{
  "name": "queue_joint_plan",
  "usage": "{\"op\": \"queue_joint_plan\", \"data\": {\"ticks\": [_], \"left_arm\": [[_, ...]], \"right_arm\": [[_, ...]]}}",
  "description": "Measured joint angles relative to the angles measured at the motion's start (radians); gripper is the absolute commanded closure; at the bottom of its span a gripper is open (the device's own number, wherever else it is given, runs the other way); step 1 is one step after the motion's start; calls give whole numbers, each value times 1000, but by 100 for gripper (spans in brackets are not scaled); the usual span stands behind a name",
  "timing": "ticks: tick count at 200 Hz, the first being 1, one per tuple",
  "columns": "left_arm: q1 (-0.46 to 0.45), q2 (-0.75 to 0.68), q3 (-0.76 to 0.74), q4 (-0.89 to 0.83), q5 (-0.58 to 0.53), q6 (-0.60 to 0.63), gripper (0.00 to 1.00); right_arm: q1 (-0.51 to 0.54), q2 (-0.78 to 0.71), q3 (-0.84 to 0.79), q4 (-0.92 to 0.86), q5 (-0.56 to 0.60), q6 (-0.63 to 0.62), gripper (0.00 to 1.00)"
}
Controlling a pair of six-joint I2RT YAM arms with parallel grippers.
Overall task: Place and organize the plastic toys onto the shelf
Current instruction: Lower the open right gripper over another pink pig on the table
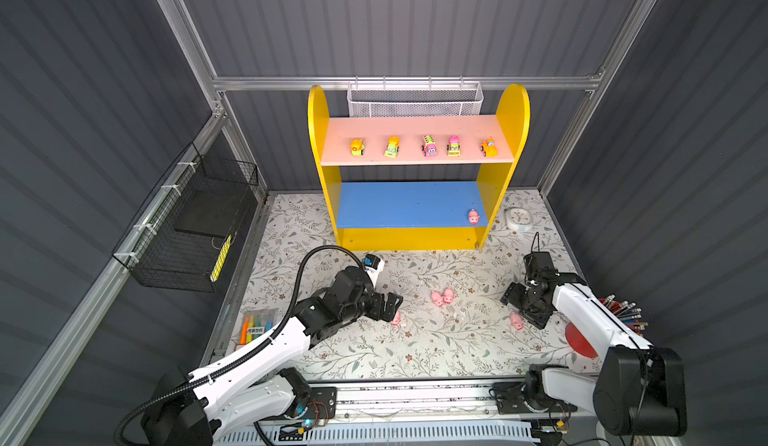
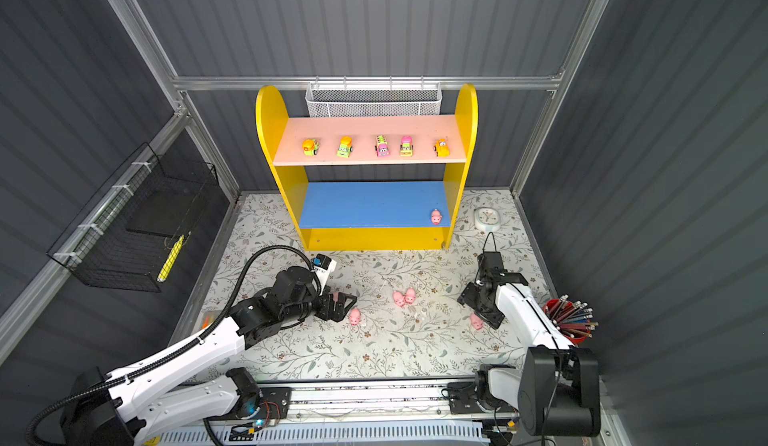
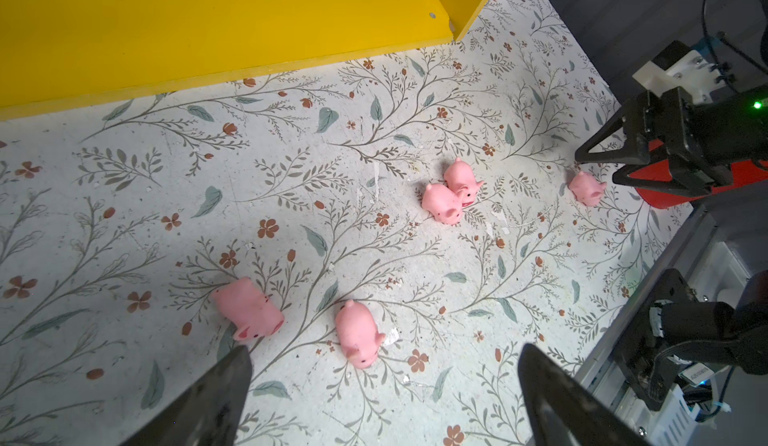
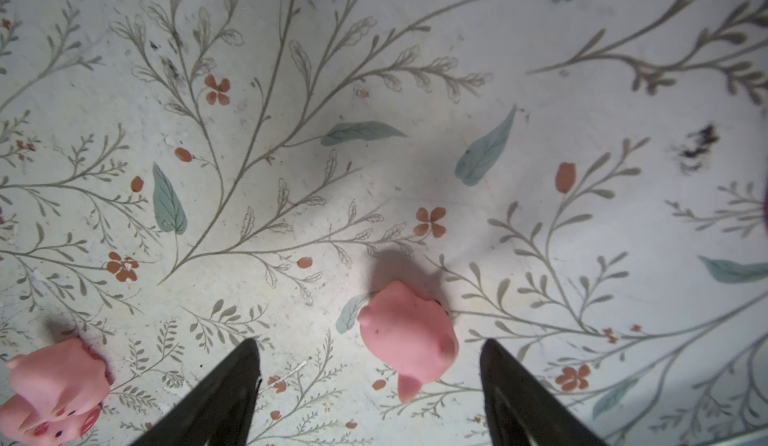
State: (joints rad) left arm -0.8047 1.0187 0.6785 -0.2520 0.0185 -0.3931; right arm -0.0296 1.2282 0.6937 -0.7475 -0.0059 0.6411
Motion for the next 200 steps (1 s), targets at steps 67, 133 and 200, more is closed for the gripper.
{"op": "queue_joint_plan", "data": {"ticks": [67,133,200], "left_arm": [[0,-35,0,-38,-22,-2,0],[1,-42,0,-65,-26,-4,0],[1,-63,0,-76,-31,-11,0]], "right_arm": [[-14,66,1,61,-95,-24,17],[-11,28,-20,83,-186,-17,16],[-6,-20,-85,80,-208,-13,16]]}}
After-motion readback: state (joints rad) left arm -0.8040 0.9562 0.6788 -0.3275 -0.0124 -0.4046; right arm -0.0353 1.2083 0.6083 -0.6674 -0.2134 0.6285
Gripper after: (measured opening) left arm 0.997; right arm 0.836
